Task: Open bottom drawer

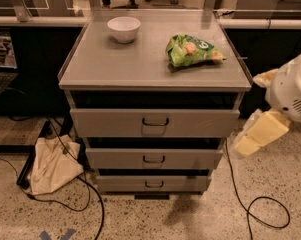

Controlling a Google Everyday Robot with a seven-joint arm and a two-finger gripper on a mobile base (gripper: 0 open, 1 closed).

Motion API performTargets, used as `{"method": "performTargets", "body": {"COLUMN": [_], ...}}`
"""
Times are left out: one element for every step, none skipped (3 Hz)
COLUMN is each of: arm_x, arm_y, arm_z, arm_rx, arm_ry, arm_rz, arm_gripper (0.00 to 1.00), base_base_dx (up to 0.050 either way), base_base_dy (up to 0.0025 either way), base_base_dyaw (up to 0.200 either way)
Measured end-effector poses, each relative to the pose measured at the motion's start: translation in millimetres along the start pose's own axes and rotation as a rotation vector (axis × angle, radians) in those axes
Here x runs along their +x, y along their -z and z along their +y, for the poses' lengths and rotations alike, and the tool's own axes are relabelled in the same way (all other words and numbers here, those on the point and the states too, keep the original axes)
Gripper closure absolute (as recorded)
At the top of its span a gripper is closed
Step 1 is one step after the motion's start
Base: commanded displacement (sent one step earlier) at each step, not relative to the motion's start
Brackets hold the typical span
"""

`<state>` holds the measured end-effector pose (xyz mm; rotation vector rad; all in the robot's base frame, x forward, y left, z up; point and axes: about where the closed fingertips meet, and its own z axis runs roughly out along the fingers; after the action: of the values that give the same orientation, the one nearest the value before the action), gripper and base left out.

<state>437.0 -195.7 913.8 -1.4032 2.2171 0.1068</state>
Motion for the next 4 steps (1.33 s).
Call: {"method": "performTargets", "body": {"arm_x": [-0.5, 2.2, 7.4, 7.3], "arm_y": [-52.5, -98.0, -132.6, -131.9], "arm_z": [1.5, 1.4, 5.7, 5.9], "arm_rx": [-0.010, -0.059, -0.108, -0.108], "arm_ry": [-0.068, -0.125, -0.228, -0.238], "arm_rz": [-0.074, -0.099, -0.052, -0.052], "arm_gripper": [0.00, 0.00, 0.26, 0.50], "base_base_dx": [0.000, 0.000, 0.000, 0.000], "base_base_dy": [0.00000, 0.00000, 0.00000, 0.00000], "base_base_dyaw": [0.000, 0.000, 0.000, 0.000]}}
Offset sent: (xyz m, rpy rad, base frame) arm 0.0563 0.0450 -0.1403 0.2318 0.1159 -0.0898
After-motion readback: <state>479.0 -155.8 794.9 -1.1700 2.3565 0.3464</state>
